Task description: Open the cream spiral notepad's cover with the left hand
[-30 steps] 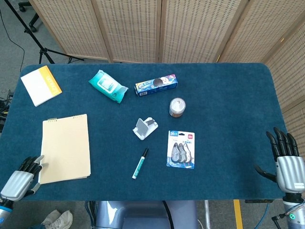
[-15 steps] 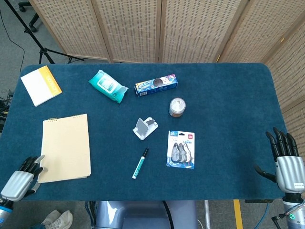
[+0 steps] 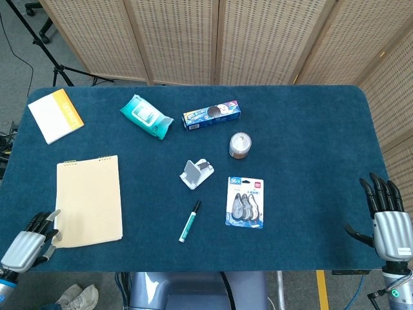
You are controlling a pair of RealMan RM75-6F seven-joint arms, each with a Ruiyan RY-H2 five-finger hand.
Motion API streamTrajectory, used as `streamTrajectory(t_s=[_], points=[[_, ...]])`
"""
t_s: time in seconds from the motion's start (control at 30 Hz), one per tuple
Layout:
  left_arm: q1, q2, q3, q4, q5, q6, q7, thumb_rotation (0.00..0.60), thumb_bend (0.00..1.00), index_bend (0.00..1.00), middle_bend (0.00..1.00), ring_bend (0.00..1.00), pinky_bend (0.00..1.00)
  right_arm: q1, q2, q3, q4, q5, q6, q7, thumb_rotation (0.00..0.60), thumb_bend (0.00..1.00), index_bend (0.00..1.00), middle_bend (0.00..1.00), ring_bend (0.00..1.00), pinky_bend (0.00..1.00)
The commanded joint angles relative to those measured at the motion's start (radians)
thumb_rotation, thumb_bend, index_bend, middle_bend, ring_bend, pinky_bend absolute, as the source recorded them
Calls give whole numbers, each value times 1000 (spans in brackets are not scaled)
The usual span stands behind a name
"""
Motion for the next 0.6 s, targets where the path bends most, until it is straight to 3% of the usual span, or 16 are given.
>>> streamTrajectory(t_s=[0.03,0.3,0.6], points=[[0,0,1,0,1,2,1,600,503,860,0,0,0,0,0,0,0,0,-1,2,600,0,0,0,0,0],[5,11,16,-20,22,32,5,600,504,887,0,0,0,0,2,0,0,2,-3,7,600,0,0,0,0,0],[31,57,76,-68,93,116,42,600,506,888,0,0,0,0,2,-1,0,1,-4,7,600,0,0,0,0,0]])
